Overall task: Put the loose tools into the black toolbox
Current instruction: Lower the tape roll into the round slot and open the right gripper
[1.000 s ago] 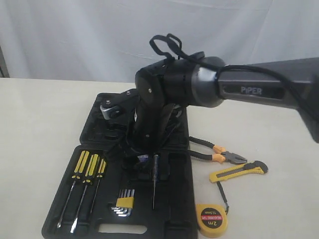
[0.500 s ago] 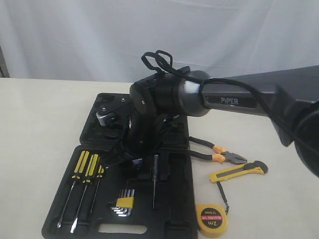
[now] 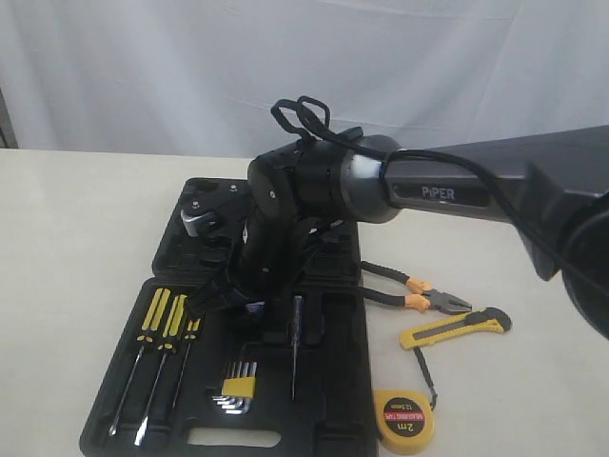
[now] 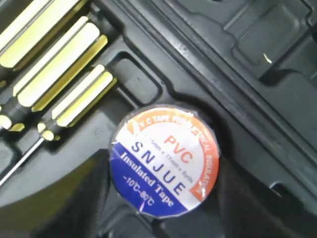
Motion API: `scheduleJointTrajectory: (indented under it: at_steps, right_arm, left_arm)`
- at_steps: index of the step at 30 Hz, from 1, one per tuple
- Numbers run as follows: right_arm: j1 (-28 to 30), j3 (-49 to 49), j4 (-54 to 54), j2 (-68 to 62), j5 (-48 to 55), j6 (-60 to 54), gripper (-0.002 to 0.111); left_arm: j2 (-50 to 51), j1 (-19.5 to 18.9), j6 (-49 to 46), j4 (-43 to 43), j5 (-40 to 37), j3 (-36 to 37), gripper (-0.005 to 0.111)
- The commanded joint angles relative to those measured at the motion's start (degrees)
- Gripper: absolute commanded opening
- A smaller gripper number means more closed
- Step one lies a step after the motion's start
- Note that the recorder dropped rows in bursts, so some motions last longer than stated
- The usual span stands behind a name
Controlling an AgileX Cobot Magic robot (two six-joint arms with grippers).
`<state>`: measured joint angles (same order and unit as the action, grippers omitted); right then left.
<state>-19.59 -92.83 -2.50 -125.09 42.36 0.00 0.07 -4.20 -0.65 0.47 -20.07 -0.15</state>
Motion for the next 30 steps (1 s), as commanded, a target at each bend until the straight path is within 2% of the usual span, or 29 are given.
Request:
scheduleJointTrajectory:
  at_steps: [1,27,30]
  right_arm:
    - [0.0,-0.41,-0.38,0.02,-0.45,0.0,0.018]
    - [0.0,-0.41,1.48,-1.8,-1.9,0.0,0.018]
    - [0.0,-0.41,1.48,-1.8,-1.64,0.0,0.023]
  left_arm:
    - [-0.07,0.27,0.24,-0.47,0.45,0.15,0.0]
    - [-0.07,0.27,0.24,-0.47,0.45,0.15,0.0]
    - [-0.07,0.27,0.24,-0.47,0.45,0.15,0.0]
